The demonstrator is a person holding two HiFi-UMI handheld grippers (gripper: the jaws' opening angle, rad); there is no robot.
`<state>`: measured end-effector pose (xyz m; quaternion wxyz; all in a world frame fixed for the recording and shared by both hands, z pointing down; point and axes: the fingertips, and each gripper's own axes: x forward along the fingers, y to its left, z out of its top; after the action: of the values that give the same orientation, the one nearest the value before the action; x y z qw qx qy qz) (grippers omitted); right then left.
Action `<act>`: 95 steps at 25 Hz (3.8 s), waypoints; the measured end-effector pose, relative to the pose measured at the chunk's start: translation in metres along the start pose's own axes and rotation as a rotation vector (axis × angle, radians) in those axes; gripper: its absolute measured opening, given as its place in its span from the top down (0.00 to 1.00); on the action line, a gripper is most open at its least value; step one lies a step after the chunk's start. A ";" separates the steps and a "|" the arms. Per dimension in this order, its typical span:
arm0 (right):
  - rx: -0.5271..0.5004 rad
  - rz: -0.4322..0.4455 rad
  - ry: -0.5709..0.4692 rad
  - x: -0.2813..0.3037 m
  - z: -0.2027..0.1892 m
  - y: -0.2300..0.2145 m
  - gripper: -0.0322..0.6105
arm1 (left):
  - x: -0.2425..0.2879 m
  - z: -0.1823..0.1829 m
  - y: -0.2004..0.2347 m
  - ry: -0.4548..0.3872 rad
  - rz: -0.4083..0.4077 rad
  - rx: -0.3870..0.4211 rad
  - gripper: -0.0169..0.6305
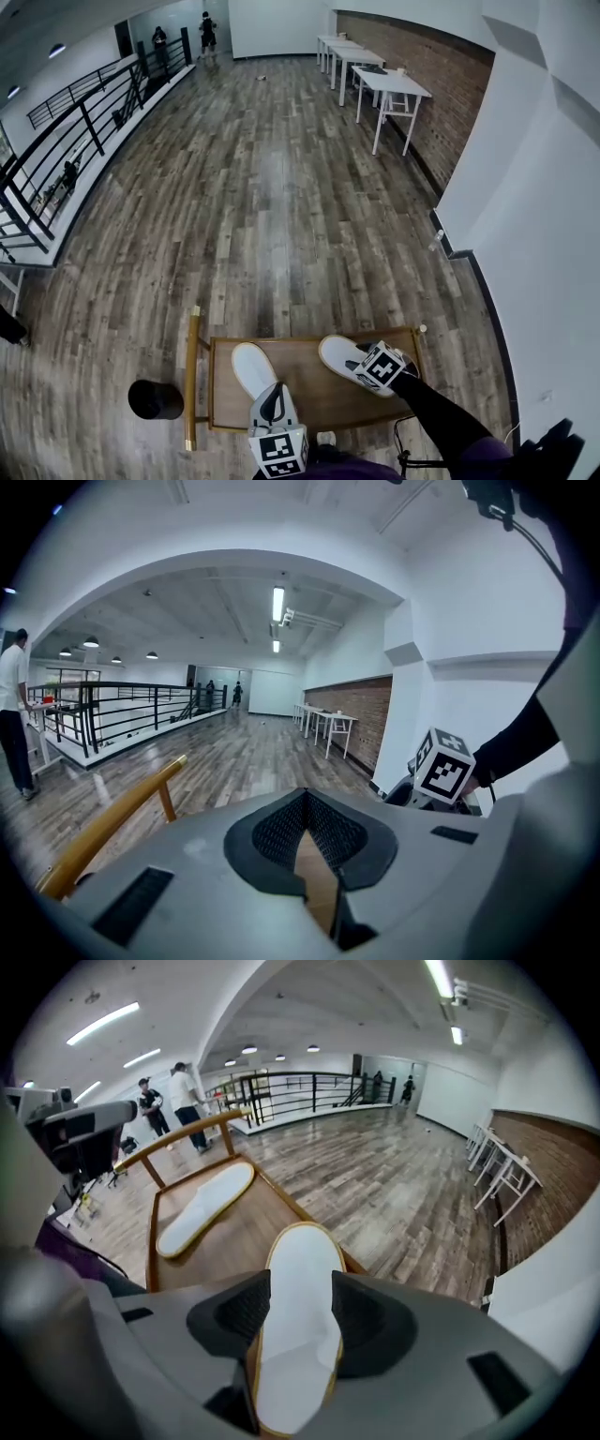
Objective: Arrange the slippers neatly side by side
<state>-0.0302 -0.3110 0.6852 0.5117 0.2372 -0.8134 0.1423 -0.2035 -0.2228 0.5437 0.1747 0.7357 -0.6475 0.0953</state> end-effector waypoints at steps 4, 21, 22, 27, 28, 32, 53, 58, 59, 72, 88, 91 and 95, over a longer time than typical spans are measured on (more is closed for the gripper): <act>-0.030 0.034 0.088 0.025 -0.010 -0.005 0.67 | -0.004 -0.007 0.008 0.021 0.026 0.008 0.97; 0.146 0.122 0.198 0.030 -0.027 -0.005 0.93 | 0.003 -0.013 0.012 0.037 0.025 0.009 0.97; 0.201 0.133 0.179 0.027 -0.026 -0.006 0.93 | 0.003 -0.013 0.011 0.037 0.022 0.009 0.97; 0.551 0.208 0.041 0.006 -0.010 -0.016 0.93 | 0.005 -0.009 0.006 0.033 0.005 0.005 0.97; 0.614 0.223 0.016 0.001 -0.007 -0.017 0.93 | 0.005 -0.008 0.005 0.030 0.002 0.004 0.97; 0.842 0.264 -0.047 -0.010 -0.003 -0.012 0.93 | 0.002 -0.006 0.004 0.020 -0.005 -0.001 0.97; 0.924 0.253 0.092 0.044 -0.029 0.012 0.93 | -0.001 -0.015 0.024 0.051 0.033 -0.009 0.97; 0.983 0.257 0.051 0.047 -0.028 0.010 0.93 | 0.005 -0.014 0.023 0.055 0.026 -0.010 0.97; 0.978 0.263 0.043 0.047 -0.027 0.011 0.93 | 0.006 -0.013 0.023 0.055 0.025 -0.010 0.97; 0.897 0.332 0.029 0.044 -0.016 0.023 0.81 | 0.010 -0.013 0.023 0.053 0.011 -0.021 0.97; 0.933 0.308 -0.287 -0.038 0.014 0.014 0.80 | 0.021 -0.050 0.081 0.113 0.143 -0.075 0.97; 0.917 0.246 -0.372 -0.061 0.022 0.020 0.81 | 0.028 -0.066 0.093 0.168 0.150 -0.110 0.97; 0.902 0.151 -0.440 -0.079 0.022 0.032 0.85 | 0.039 -0.094 0.094 0.283 0.153 -0.122 0.97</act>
<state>-0.0353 -0.2754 0.6047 0.1631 0.3994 -0.7744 0.4628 -0.2828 -0.2323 0.6571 0.3005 0.6516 -0.6751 0.1715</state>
